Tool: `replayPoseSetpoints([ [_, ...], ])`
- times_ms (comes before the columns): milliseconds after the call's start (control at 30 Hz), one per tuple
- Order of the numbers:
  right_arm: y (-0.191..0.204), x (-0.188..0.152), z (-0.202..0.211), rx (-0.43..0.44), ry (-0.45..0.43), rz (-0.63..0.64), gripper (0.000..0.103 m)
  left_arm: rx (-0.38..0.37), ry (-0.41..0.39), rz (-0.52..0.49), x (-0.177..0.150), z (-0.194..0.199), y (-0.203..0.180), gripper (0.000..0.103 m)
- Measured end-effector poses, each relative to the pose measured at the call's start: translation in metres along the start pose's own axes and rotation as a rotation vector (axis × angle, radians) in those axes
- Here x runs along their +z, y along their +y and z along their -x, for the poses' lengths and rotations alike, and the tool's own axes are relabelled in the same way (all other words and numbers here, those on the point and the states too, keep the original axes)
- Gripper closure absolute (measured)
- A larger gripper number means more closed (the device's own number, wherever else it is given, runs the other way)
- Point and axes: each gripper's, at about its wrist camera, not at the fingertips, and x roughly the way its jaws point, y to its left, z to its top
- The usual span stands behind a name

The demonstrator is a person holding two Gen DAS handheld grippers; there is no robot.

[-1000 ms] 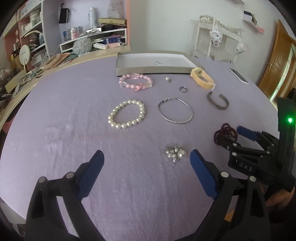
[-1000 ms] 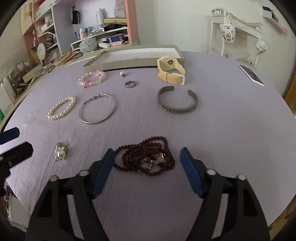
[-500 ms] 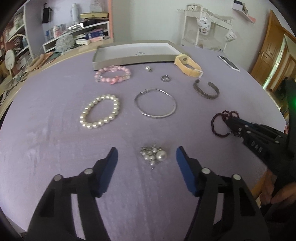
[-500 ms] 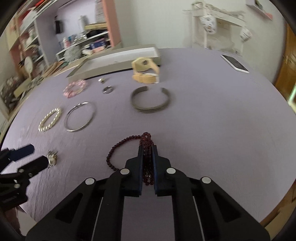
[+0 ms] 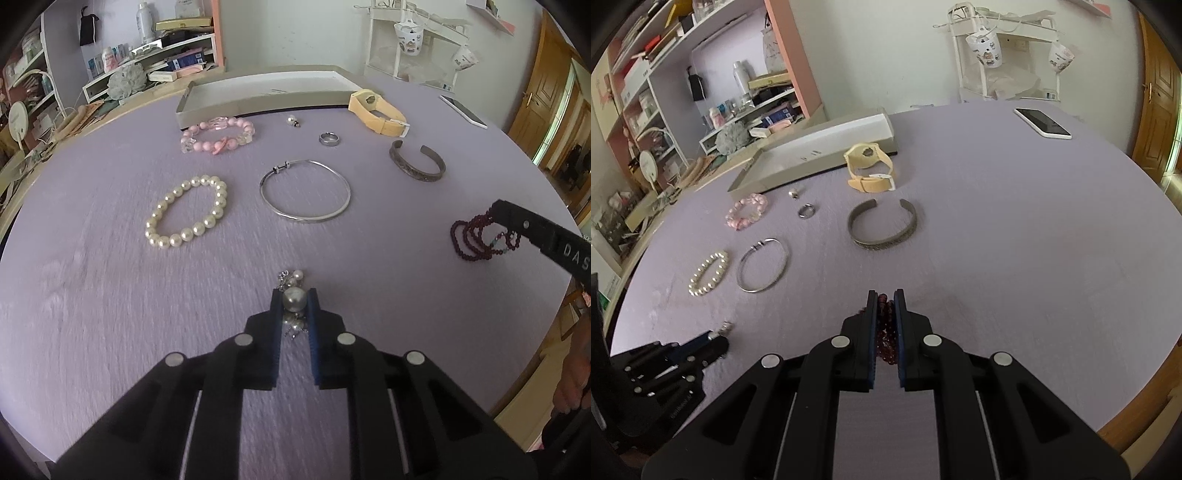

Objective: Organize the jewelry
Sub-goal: 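Grasp the dark red bead necklace with the right tool while the left tool grasps the pearl earrings, then carry the necklace in the right tool while the left tool carries the earrings over the white tray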

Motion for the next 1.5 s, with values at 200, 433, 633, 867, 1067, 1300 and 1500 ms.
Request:
replayPoseSetpoints([
  [200,0.006,0.013,0.007,0.035,-0.016,0.003,0.094,-0.032,-0.007,0.035,0.006,0.008,0.013,0.090],
  [433,0.019,0.040,0.019,0.075,-0.057,0.033,0.094,-0.102,-0.044,0.053,0.034,0.034,0.024,0.090],
  [633,0.028,0.075,0.027,0.120,-0.094,0.042,0.094,-0.144,-0.087,0.066,0.075,0.064,0.037,0.090],
  [867,0.041,0.129,0.026,0.163,-0.130,0.051,0.094,-0.152,-0.147,0.077,0.138,0.095,0.052,0.090],
  [1067,0.053,0.157,0.023,0.185,-0.171,0.081,0.094,-0.154,-0.203,0.053,0.172,0.113,0.055,0.090],
  [1300,0.055,0.138,0.013,0.211,-0.128,0.082,0.094,-0.200,-0.162,0.046,0.113,0.083,0.048,0.090],
  [1500,0.051,0.096,0.003,0.193,-0.048,0.075,0.094,-0.229,-0.071,0.110,0.042,0.041,0.050,0.089],
])
